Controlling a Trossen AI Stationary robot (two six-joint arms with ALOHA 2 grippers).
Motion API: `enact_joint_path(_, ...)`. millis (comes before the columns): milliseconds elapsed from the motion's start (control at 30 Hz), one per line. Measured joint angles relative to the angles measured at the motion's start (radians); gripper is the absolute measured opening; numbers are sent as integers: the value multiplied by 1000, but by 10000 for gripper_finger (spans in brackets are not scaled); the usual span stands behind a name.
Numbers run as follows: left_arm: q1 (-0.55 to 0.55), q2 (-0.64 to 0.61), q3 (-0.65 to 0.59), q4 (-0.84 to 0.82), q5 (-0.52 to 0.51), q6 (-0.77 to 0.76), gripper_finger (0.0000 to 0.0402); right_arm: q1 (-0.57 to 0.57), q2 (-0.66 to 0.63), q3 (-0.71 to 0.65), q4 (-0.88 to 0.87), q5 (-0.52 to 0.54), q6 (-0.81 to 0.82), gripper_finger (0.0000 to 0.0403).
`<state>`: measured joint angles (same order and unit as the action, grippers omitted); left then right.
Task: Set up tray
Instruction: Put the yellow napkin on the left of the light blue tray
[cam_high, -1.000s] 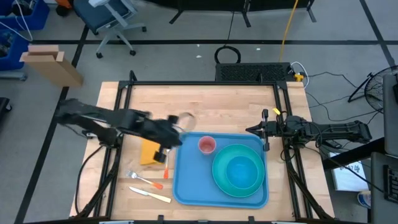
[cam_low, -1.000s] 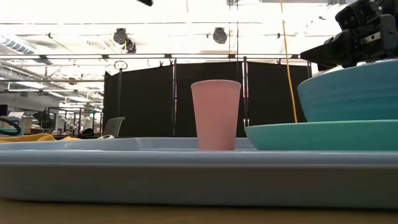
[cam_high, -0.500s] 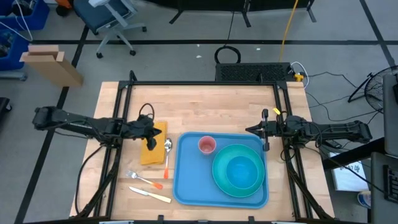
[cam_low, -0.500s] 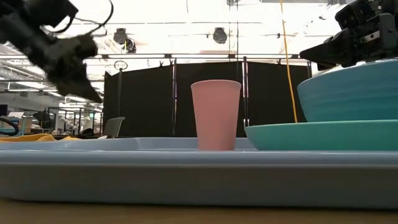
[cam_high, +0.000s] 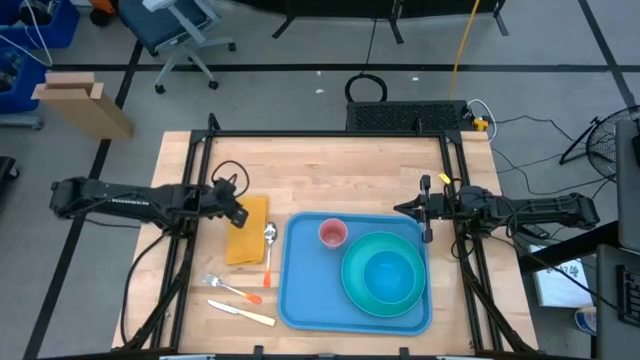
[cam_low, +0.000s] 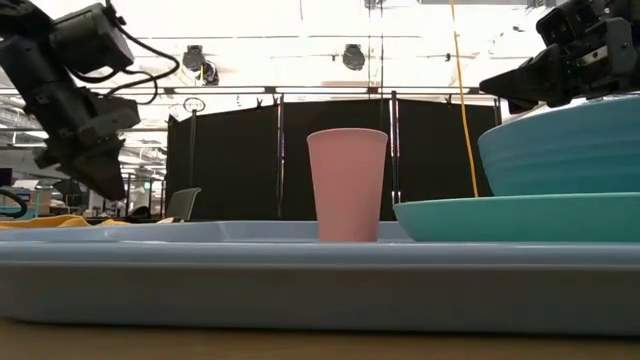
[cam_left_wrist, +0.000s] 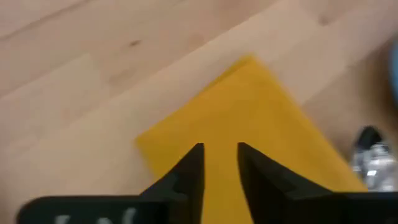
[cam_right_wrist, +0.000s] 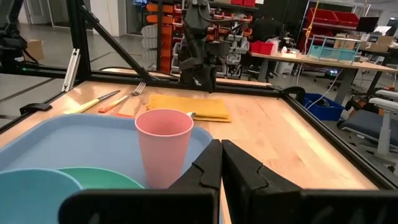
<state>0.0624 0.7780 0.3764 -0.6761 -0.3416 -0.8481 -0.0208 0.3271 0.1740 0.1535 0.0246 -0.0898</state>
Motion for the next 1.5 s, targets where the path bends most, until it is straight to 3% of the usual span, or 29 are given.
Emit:
enact_joint_path(267, 122, 17, 8, -60, 18, -8, 245, 0, 1, 0, 0, 0, -2, 0)
enact_joint_path(467, 236, 102, 8, -29, 36, 46, 321, 0, 1, 0, 0, 1, -19, 0)
enact_joint_path(600, 283, 206, 8, 37, 51, 80, 336, 0, 1, 0, 0, 3, -26, 0)
enact_joint_path(833, 338, 388, 15, 155, 125, 142, 327, 0, 1, 0, 0, 3, -27, 0)
enact_joint_path(1067, 343, 419, 16, 162, 147, 158, 326, 0, 2, 0, -1, 2, -27, 0)
enact_joint_path(1167, 342, 416, 14, 164, 155, 158, 308, 0, 2, 0, -3, 2, -19, 0)
enact_joint_path(1233, 341, 416, 13, 167, 157, 153, 273, 0, 2, 0, -3, 2, -8, 0)
enact_joint_path(1500, 293, 418, 8, 233, 159, 191, 37, 0, 2, 0, -4, 1, -1, 0)
